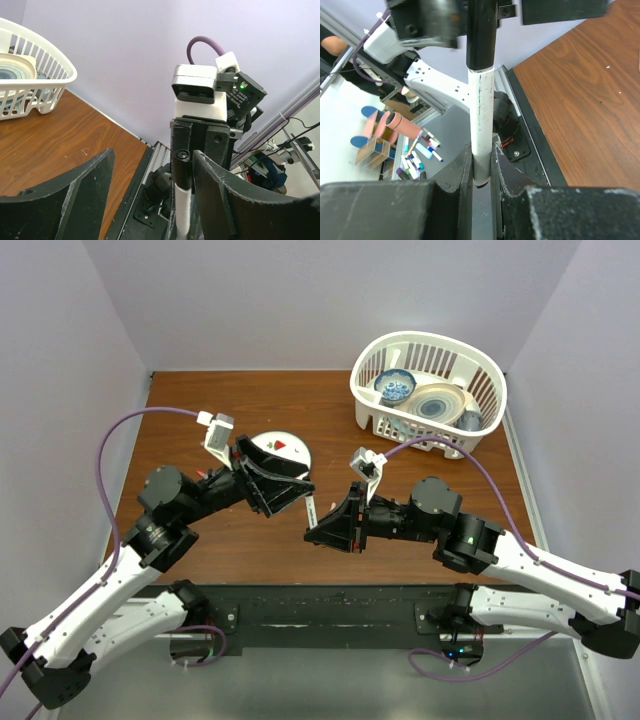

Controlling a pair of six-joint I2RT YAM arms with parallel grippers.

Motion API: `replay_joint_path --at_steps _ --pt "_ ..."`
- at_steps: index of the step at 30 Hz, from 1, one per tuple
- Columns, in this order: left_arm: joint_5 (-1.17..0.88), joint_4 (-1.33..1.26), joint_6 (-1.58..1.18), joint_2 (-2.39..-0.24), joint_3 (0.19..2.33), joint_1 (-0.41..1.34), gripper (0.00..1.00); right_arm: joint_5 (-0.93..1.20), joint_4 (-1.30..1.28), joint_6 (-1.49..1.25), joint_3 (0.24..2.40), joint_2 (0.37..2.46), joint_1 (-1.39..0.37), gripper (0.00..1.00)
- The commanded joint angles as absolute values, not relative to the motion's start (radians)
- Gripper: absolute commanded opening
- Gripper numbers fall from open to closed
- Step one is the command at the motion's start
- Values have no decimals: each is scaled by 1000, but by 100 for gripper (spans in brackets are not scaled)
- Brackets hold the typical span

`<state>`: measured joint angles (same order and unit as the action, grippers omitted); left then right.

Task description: Insert the pens into the pen caps

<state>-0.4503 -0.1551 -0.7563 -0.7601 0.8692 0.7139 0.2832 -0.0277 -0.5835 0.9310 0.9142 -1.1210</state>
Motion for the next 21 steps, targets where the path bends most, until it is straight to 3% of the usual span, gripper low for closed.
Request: replay_joint_path --at_steps 1,14,18,21 --pt "-488 -267 -772 -790 899 713 67 328 29 -591 930 897 -1124 0" --pt "-528 -342 -813 -799 888 713 62 339 41 -603 922 905 -1124 0" --pt "-532 -339 -811 -802 890 712 52 341 44 -606 922 910 -1124 0" --pt "-538 -339 -808 -802 894 713 31 339 43 -607 923 913 -1124 0"
